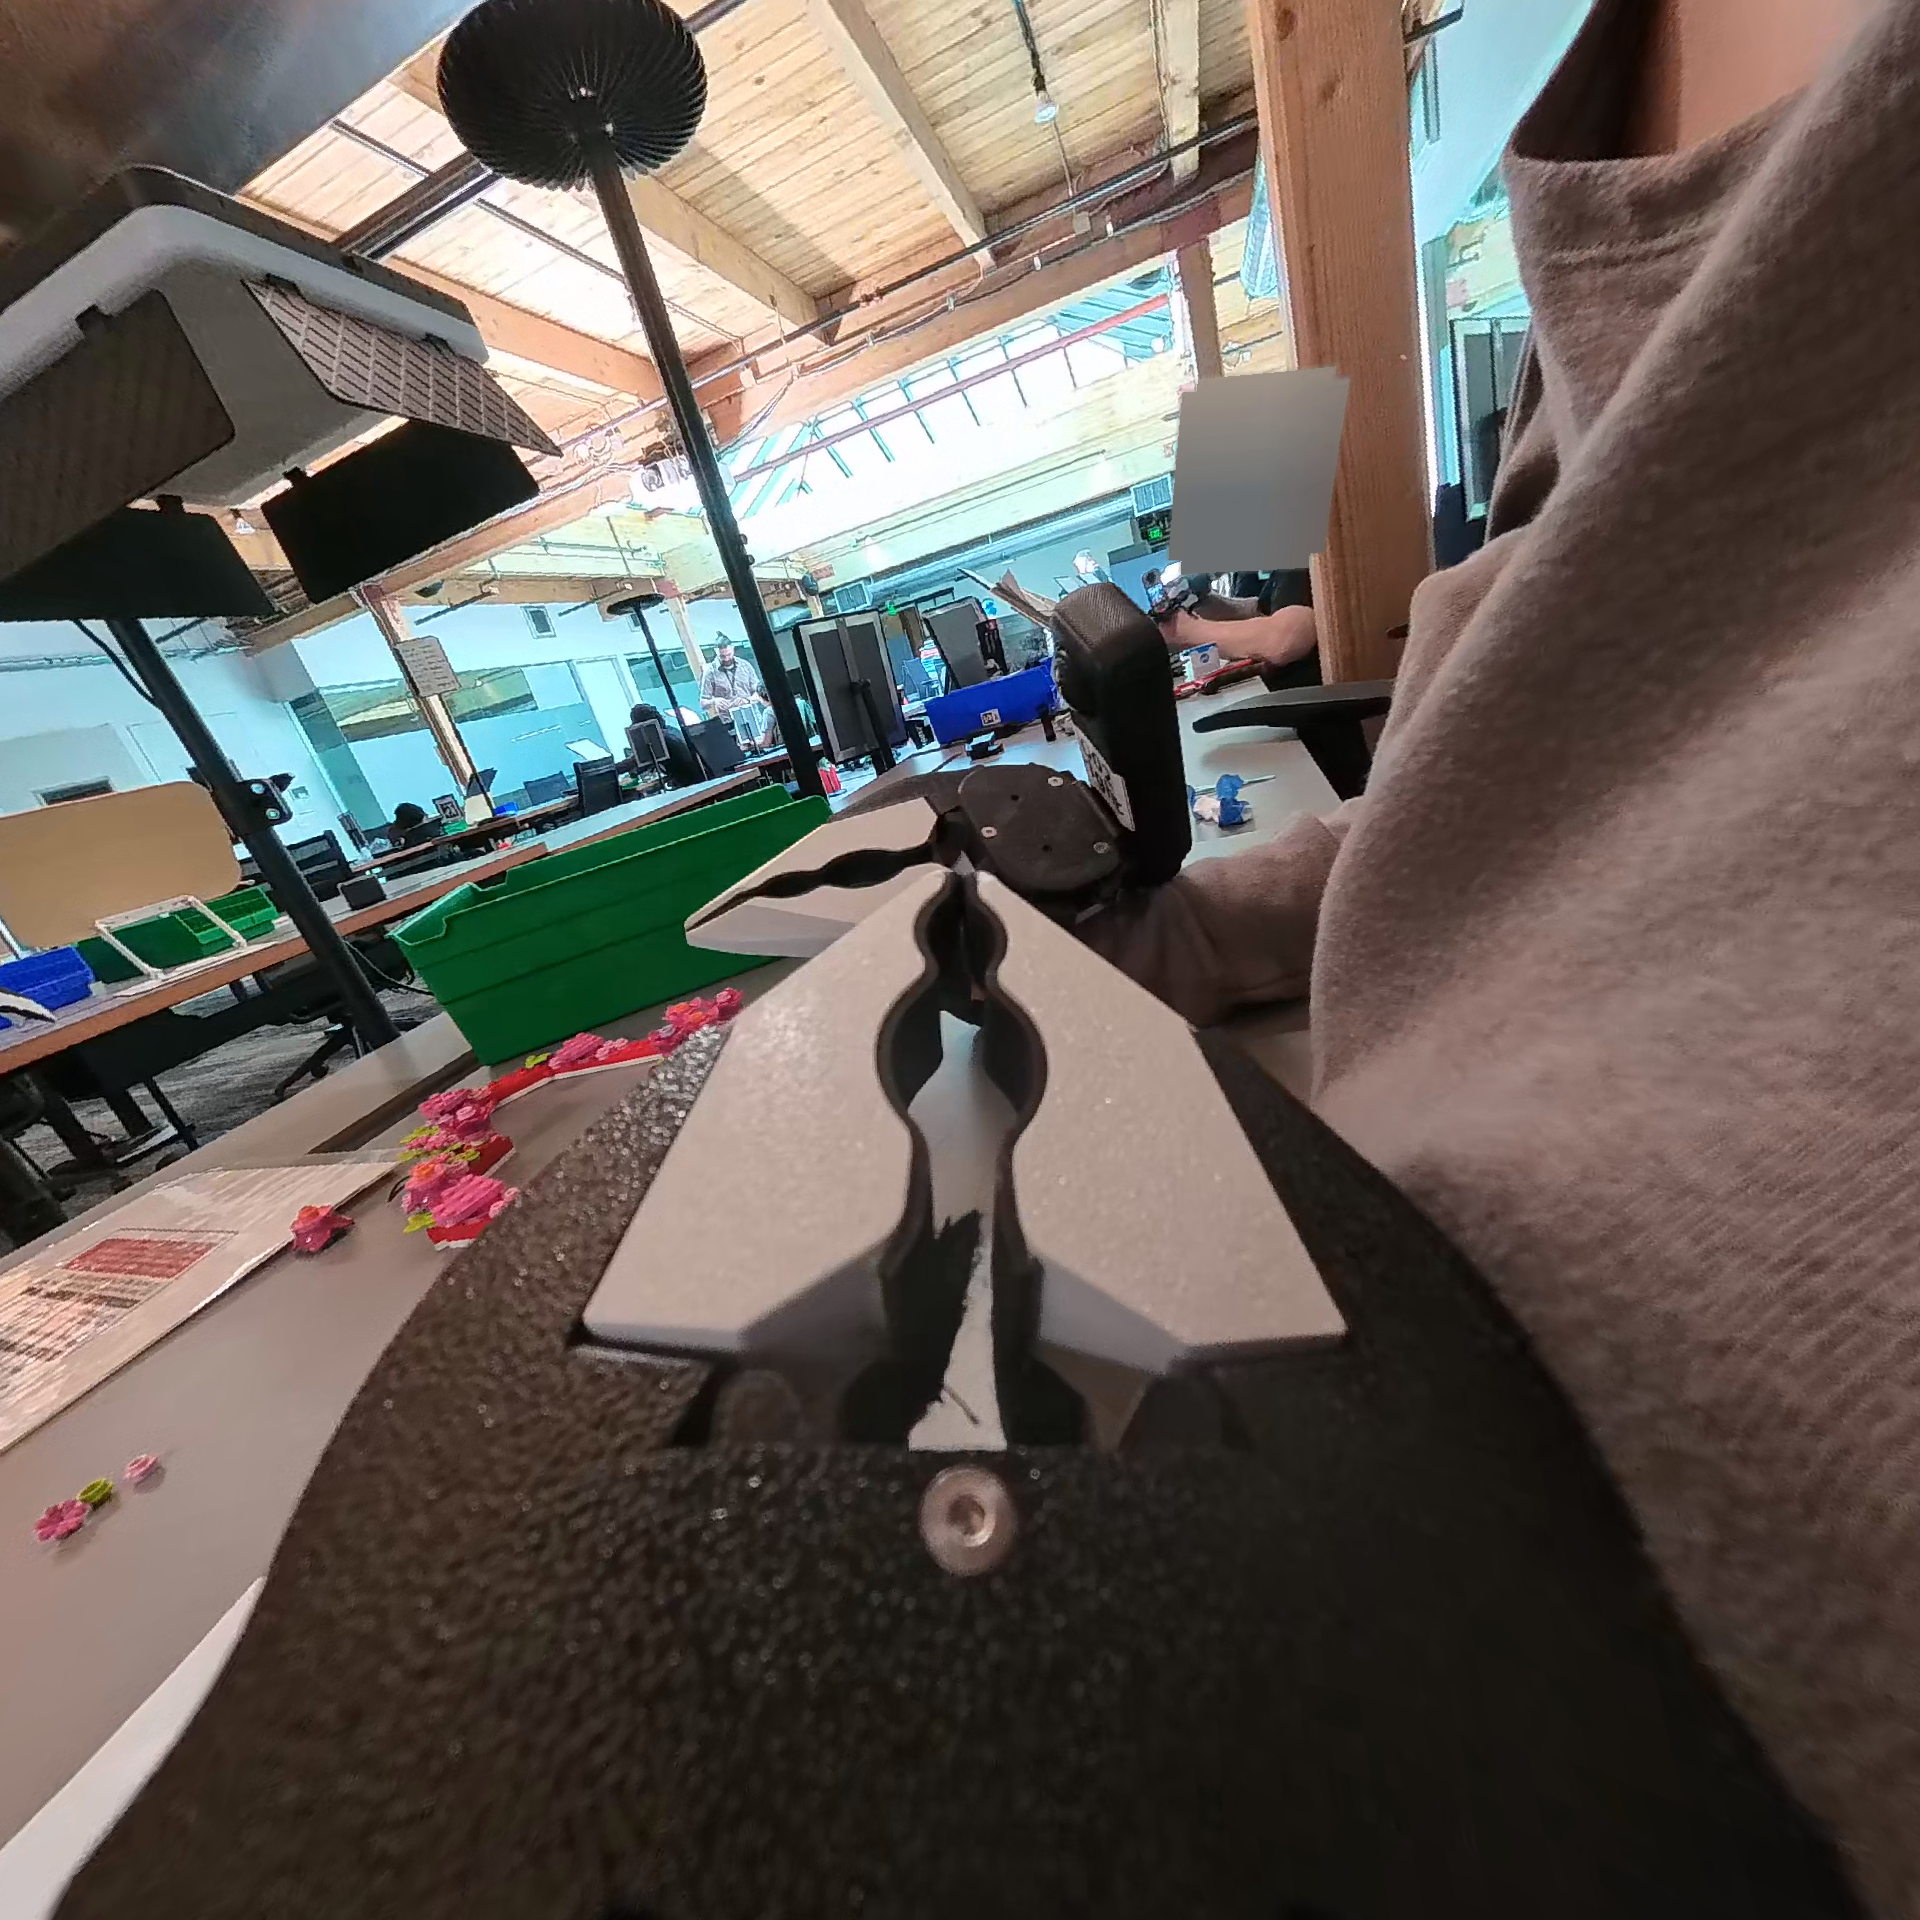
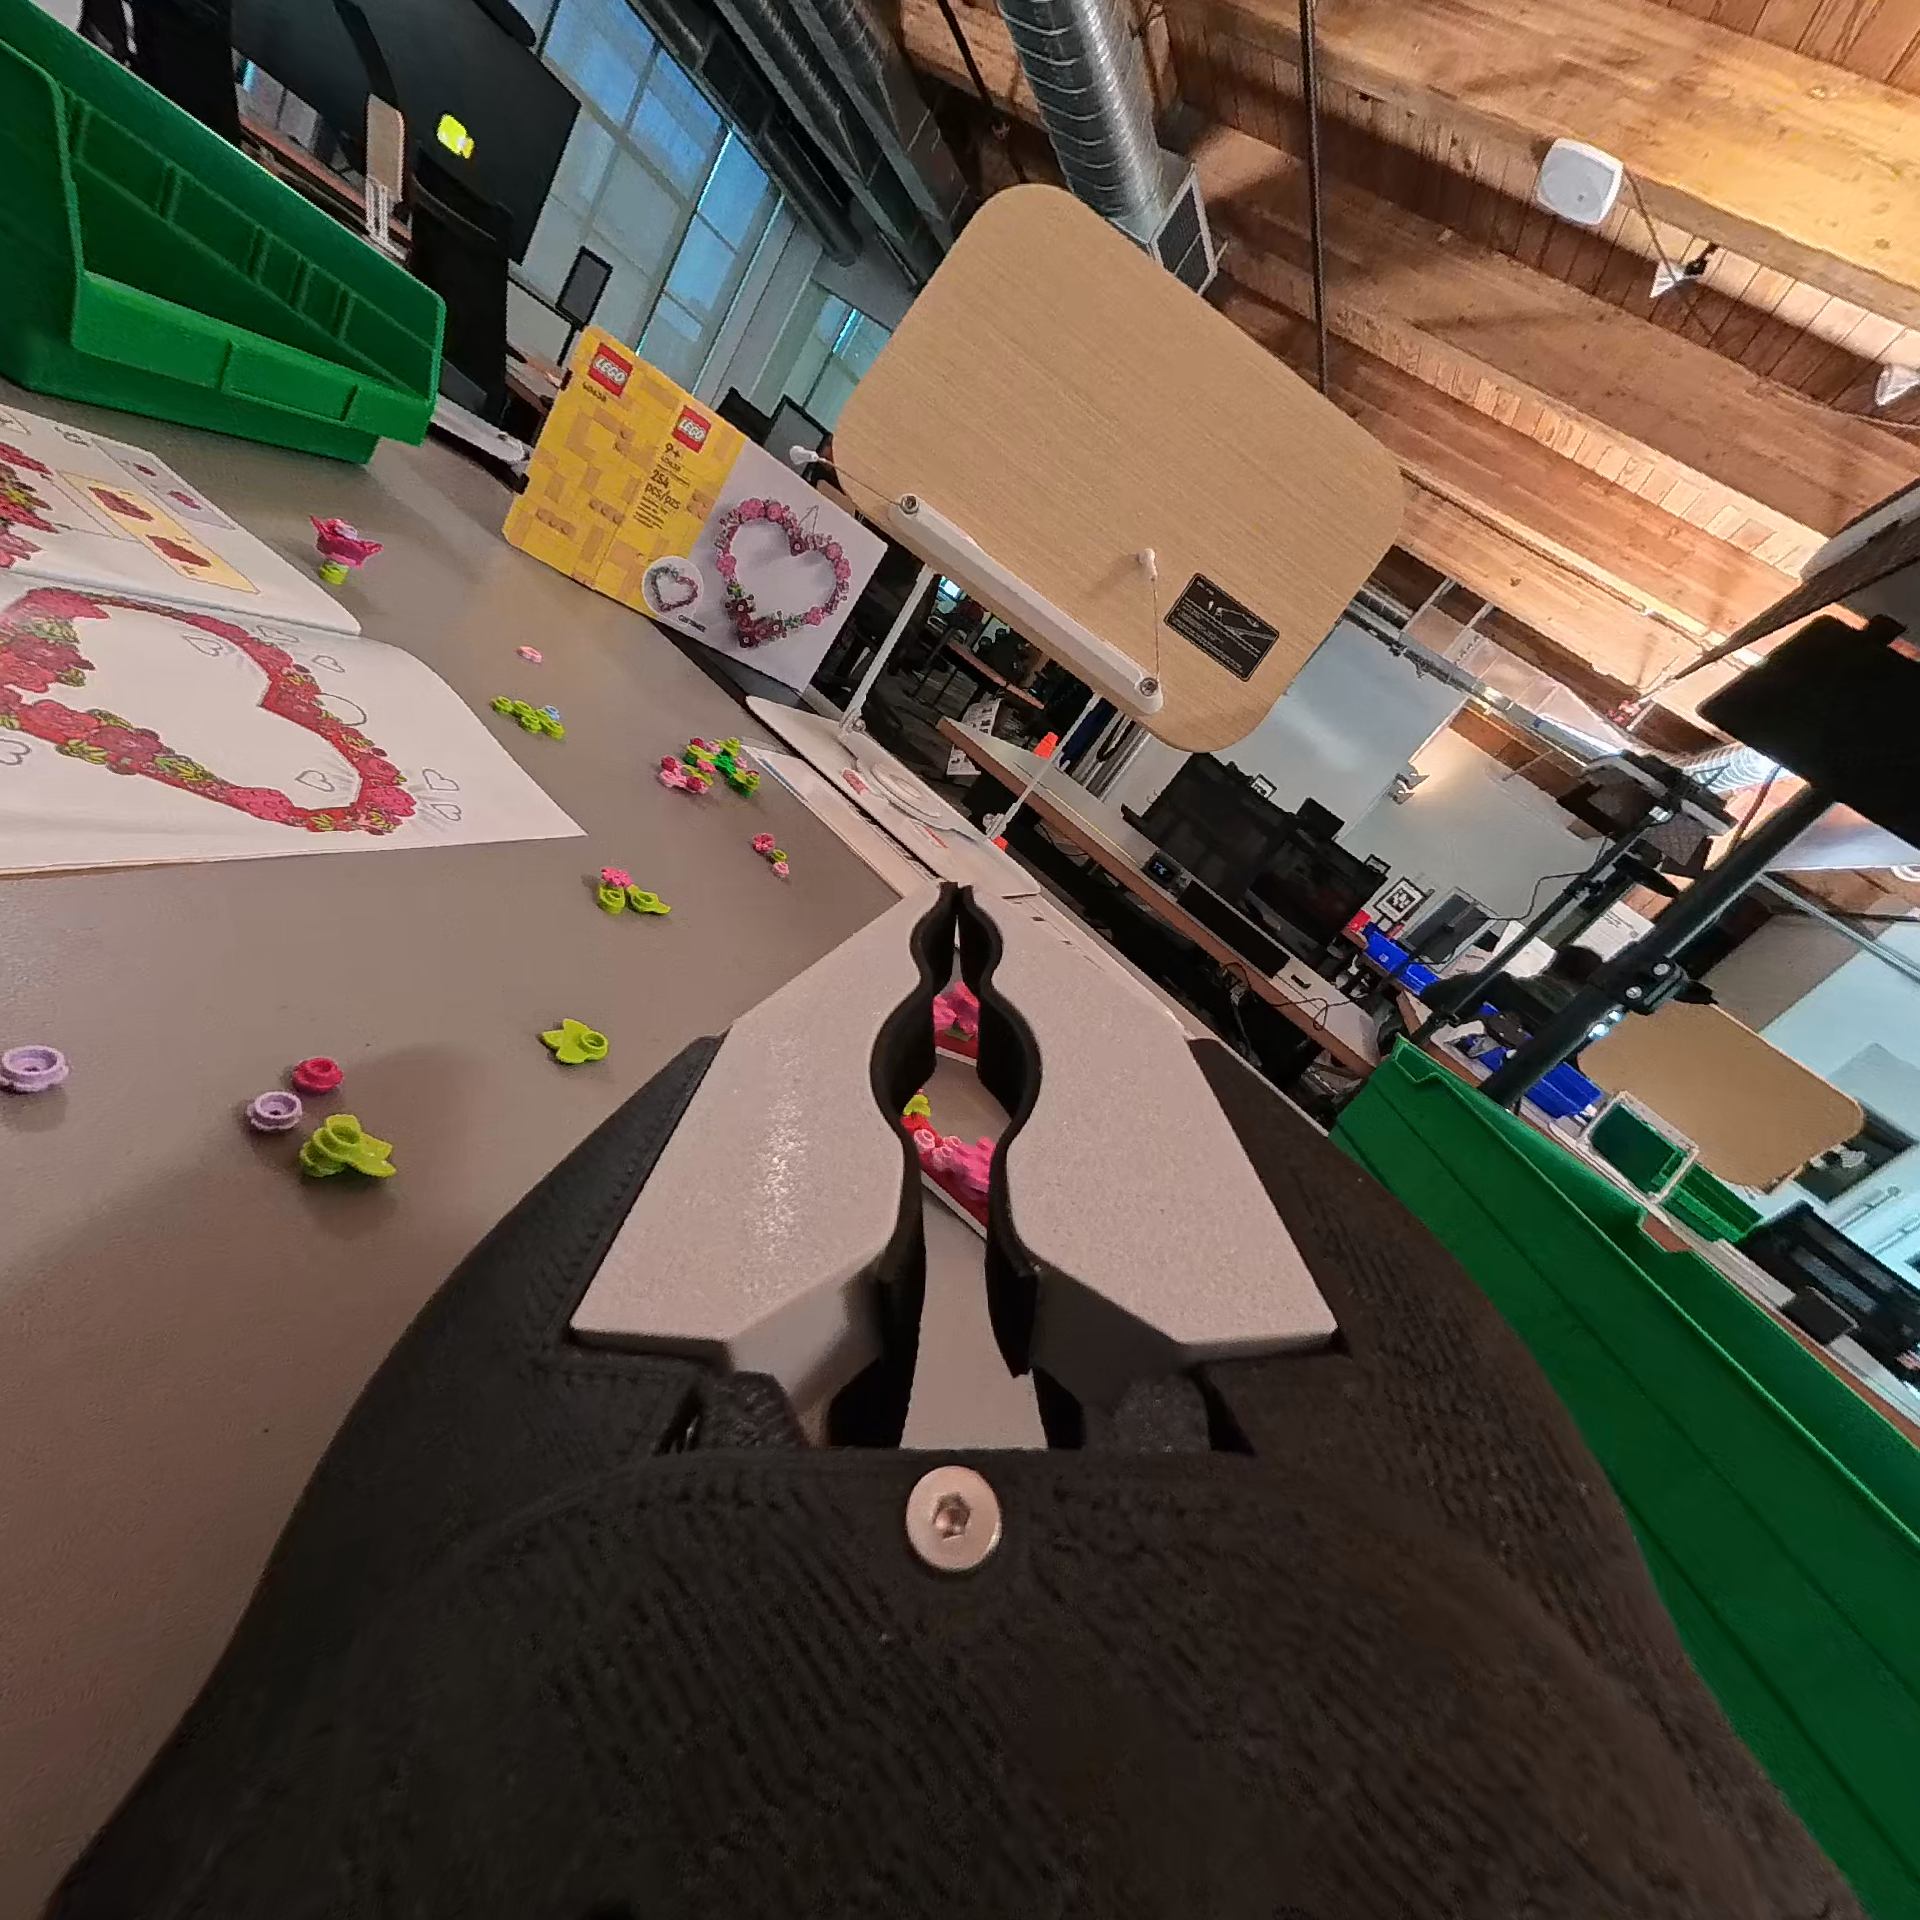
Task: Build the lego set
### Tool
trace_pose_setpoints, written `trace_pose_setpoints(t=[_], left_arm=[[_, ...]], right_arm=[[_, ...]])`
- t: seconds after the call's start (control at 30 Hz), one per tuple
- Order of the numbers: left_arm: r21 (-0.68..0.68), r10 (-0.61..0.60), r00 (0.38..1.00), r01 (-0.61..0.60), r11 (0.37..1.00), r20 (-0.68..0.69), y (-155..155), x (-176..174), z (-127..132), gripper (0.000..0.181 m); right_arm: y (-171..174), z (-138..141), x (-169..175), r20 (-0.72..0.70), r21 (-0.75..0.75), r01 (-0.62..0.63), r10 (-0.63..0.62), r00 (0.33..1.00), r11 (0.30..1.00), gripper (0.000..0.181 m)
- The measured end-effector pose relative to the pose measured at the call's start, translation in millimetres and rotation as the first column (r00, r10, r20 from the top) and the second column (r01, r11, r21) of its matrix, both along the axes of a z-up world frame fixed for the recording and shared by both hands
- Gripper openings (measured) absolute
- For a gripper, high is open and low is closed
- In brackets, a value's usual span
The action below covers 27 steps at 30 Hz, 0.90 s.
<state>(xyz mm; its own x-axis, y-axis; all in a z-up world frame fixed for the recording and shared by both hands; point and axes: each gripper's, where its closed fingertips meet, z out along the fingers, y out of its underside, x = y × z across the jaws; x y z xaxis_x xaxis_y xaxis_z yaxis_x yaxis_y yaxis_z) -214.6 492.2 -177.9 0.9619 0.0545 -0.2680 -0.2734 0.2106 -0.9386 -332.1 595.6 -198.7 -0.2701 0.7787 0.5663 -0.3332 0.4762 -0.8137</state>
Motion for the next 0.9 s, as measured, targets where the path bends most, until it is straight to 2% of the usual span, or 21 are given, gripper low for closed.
trace_pose_setpoints(t=[0.13, 0.17, 0.3, 0.4, 0.47, 0.53, 0.63, 0.73, 0.83, 0.9], left_arm=[[0.002, -0.010, 1.000, 0.010, 1.000, -0.006, 0, 1, 0, 0.000], [0.006, -0.017, 1.000, 0.017, 1.000, -0.011, 1, 1, 0, 0.000], [0.013, -0.033, 0.999, 0.033, 0.999, -0.005, 2, 0, 0, 0.000], [0.022, -0.031, 0.999, 0.032, 0.999, -0.029, 1, 2, 1, 0.000], [0.025, -0.034, 0.999, 0.035, 0.999, -0.040, 1, 4, 2, 0.000], [0.024, -0.033, 0.999, 0.034, 0.999, -0.043, 1, 4, 1, 0.000], [0.021, -0.034, 0.998, 0.035, 0.999, -0.052, 0, 6, 1, 0.000], [0.026, -0.037, 0.997, 0.039, 0.999, -0.068, -1, 8, 1, 0.000], [0.025, -0.037, 0.997, 0.039, 0.999, -0.071, -1, 8, 1, 0.000], [0.024, -0.037, 0.997, 0.039, 0.999, -0.074, -1, 8, 1, 0.000]], right_arm=[[-1, -1, -1, 0.014, -0.005, -0.003, 0.003, 1.000, 1.000, 0.000], [-1, -1, -2, 0.024, -0.011, -0.001, 0.001, 1.000, 1.000, 0.005], [-17, -16, -12, 0.208, -0.040, -0.053, 0.061, 0.976, 0.998, 0.019], [-42, -21, -17, 0.370, -0.126, -0.175, 0.210, 0.905, 0.976, 0.023], [-59, -23, -27, 0.479, -0.161, -0.241, 0.290, 0.828, 0.957, 0.025], [-74, -27, -46, 0.587, -0.168, -0.258, 0.307, 0.750, 0.951, 0.031], [-97, -25, -91, 0.648, -0.127, -0.258, 0.277, 0.709, 0.958, 0.030], [-135, -37, -114, 0.755, -0.126, -0.343, 0.314, 0.575, 0.931, 0.033], [-161, -46, -136, 0.784, -0.059, -0.387, 0.283, 0.553, 0.920, 0.036], [-160, -48, -161, 0.791, 0.014, -0.354, 0.206, 0.576, 0.935, 0.036]])
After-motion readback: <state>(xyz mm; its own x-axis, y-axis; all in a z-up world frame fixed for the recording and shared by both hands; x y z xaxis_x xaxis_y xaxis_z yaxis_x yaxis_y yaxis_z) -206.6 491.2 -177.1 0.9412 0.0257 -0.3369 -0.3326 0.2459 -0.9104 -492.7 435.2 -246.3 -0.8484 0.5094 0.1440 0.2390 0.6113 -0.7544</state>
